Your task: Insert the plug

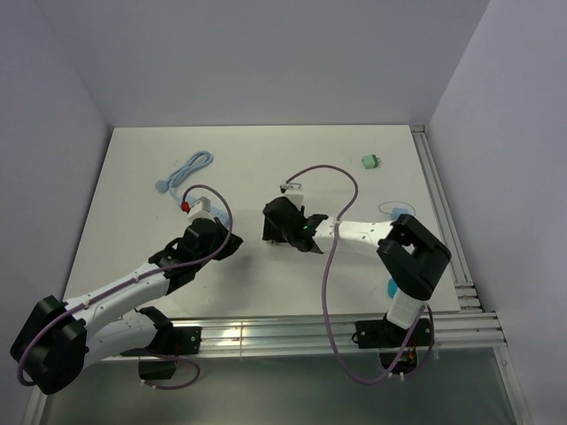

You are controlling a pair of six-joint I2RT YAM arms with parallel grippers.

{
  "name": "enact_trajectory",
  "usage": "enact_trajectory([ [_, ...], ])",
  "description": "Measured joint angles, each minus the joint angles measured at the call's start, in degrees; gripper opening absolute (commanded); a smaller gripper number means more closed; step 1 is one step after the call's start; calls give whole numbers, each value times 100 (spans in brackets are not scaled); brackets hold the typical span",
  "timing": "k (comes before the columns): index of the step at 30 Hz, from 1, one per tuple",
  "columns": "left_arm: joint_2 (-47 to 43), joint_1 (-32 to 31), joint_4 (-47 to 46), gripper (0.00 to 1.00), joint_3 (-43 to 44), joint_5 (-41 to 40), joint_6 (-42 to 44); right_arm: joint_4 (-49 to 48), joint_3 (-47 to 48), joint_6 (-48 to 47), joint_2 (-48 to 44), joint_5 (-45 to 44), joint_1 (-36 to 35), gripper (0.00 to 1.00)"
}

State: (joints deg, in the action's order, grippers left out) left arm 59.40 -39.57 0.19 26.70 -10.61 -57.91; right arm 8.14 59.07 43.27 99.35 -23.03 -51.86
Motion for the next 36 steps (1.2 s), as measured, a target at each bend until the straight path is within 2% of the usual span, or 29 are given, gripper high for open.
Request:
enact_trajectory([
  [7, -2, 0, 63, 0, -2, -31, -2, -1027, -1071, -111, -732, 1845, 531, 0],
  [13, -7, 0, 216, 0, -33, -35, -2, -1871, -1611, -225, -828, 3451, 1054, 0],
  [15, 13, 0, 225, 0, -50, -15, -2, -2243, -1853, -221, -844, 3974, 1235, 3],
  [18, 201, 0, 116, 0, -111, 81, -2, -2422, -2011, -232, -857, 4474, 1425, 7],
  [22, 870, 0, -175, 0, -133, 310, -28, -2562, -2037, -234, -855, 4843, 1587, 11],
  [33, 2208, -59, -1091, 0, 37, 763, -101, -2538, -1993, -247, -603, 5154, 1725, 45],
  [36, 2430, -96, -1178, 0, 212, 798, -111, -2481, -1974, -291, -603, 5136, 1731, 59],
])
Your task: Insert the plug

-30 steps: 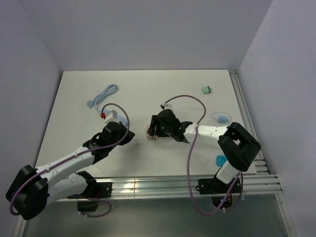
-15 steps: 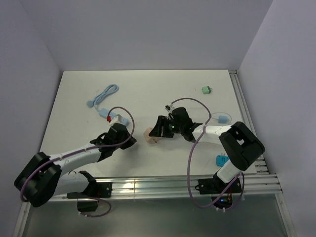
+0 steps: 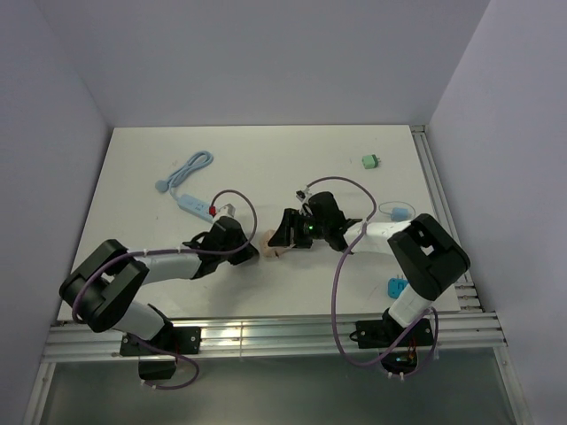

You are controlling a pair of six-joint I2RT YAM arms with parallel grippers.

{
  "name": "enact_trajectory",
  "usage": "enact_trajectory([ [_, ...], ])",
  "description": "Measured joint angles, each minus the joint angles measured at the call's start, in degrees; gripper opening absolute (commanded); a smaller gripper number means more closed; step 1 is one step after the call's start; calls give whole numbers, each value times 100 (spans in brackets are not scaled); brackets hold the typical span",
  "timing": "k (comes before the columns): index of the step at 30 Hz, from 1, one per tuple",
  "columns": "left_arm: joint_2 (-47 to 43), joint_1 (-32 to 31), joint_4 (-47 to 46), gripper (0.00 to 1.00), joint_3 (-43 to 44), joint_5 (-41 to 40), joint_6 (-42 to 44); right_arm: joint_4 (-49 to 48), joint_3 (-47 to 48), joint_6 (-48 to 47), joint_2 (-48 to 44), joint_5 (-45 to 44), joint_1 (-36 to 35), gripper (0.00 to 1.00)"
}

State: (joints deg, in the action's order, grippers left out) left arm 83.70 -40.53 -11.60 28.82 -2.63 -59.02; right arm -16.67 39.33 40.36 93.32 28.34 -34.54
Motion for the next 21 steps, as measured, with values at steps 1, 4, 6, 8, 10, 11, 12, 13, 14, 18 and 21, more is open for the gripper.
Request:
enact_trajectory([
  [1, 59, -9, -20, 0, 50, 7, 2, 17, 4, -13, 0, -13, 0, 62],
  [4, 195, -35, -63, 0, 168, 26, 2, 96, 48, -68, 0, -37, 4, 71],
  [6, 254, -44, -103, 0, 221, 39, 2, 177, 87, -105, 0, -96, 7, 77],
  [8, 299, -52, -103, 0, 282, 46, 2, 258, 98, -140, 0, -203, 11, 81],
  [10, 328, -59, -109, 0, 348, 48, 4, 334, 125, -170, -2, -293, 13, 85],
  [11, 328, -59, -107, 0, 365, 48, 4, 361, 129, -190, -4, -339, 15, 86],
  [12, 328, -59, -116, 0, 378, 48, 2, 411, 138, -212, -20, -374, 20, 86],
  [13, 328, -61, -111, 0, 391, 48, 4, 459, 151, -238, -35, -402, 20, 86],
  [14, 328, -61, -114, 0, 400, 46, 4, 494, 162, -269, -59, -457, 20, 86],
  [18, 328, -66, -111, 0, 400, 48, 2, 612, 162, -343, -162, -616, 57, 86],
  [21, 328, -70, -111, 0, 404, 48, 4, 662, 162, -361, -181, -640, 122, 86],
])
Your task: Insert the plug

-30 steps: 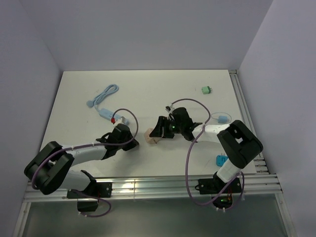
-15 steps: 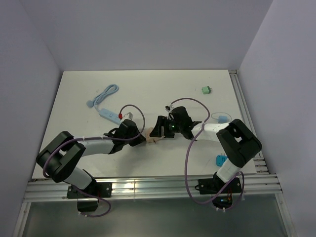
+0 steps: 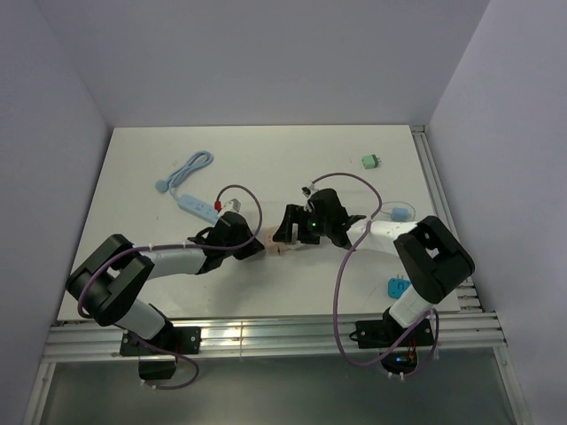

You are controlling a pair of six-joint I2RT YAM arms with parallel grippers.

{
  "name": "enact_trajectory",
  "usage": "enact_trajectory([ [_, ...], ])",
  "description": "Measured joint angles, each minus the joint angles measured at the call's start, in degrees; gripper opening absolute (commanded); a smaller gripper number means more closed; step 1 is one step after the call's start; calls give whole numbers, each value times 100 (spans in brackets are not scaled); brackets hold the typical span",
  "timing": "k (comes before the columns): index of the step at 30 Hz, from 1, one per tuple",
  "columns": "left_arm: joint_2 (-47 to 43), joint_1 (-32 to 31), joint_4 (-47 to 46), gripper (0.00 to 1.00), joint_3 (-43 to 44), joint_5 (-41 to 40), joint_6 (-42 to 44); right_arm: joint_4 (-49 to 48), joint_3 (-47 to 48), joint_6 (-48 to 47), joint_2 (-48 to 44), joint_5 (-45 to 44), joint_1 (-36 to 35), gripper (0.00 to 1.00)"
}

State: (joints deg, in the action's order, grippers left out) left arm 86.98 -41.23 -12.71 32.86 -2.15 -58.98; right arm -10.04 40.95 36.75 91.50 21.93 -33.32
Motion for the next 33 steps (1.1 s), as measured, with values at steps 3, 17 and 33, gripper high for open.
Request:
enact_trajectory([
  [3, 2, -20, 15, 0, 48, -2, -2, 4, -9, -2, -13, -9, 46, 86],
  [17, -103, -131, 133, 0, 170, -31, 2, 881, -173, -227, -643, -664, 173, 100],
  [33, -1187, -157, 476, 0, -81, -160, 127, 3451, 162, 402, -1895, -2872, 245, 97],
])
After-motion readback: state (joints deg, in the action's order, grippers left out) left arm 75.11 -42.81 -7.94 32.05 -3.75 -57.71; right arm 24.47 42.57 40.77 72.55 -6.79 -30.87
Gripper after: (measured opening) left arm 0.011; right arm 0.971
